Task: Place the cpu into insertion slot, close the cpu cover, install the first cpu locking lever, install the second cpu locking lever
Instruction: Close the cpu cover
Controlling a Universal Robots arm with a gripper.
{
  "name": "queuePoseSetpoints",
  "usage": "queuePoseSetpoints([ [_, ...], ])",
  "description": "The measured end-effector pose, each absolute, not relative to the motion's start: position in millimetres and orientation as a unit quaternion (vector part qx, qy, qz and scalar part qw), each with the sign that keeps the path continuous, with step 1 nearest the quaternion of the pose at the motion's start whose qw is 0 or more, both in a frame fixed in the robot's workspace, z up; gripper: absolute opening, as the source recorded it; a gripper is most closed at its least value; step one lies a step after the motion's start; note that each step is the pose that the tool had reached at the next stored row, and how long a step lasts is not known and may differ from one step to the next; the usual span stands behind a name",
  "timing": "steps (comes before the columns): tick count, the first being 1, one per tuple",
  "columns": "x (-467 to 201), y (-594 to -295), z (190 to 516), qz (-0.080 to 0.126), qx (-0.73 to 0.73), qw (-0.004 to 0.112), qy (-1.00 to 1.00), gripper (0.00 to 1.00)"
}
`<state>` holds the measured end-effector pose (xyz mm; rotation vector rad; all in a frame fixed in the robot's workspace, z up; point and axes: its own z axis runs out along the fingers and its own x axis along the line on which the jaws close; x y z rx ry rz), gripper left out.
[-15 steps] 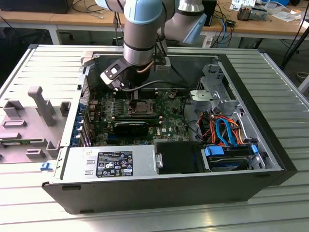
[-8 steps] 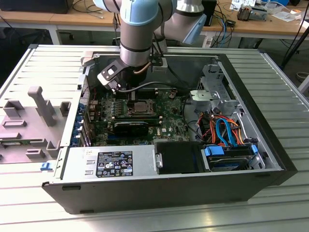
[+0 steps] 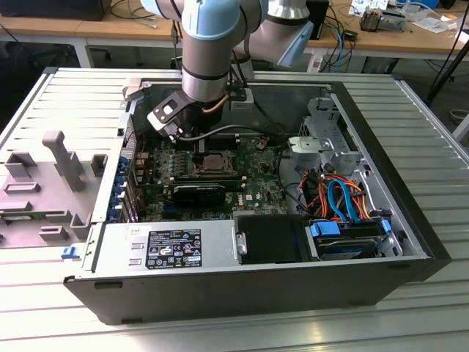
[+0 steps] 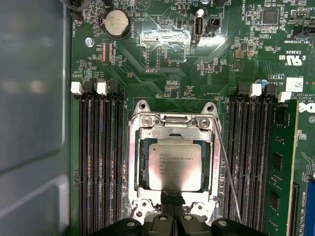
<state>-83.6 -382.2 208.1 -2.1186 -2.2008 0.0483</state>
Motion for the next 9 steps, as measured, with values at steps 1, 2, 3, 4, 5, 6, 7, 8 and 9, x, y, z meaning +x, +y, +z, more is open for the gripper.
queuePoseSetpoints([
  [1,-84,-382,208,0.016,-0.693,0.043,-0.72,0.11],
  [2,-84,-382,208,0.016,-0.693,0.043,-0.72,0.11],
  [3,-84,-382,211,0.016,-0.693,0.043,-0.72,0.11],
  [4,-83,-382,213,0.015,-0.693,0.044,-0.72,0.11],
  [5,-82,-382,213,0.014,-0.693,0.045,-0.72,0.11],
  [6,-79,-382,213,0.014,-0.693,0.047,-0.72,0.11],
  [7,-75,-382,213,0.015,-0.692,0.05,-0.72,0.11],
  [8,-72,-382,213,0.015,-0.692,0.053,-0.72,0.11],
  [9,-68,-382,213,0.015,-0.692,0.055,-0.72,0.11],
])
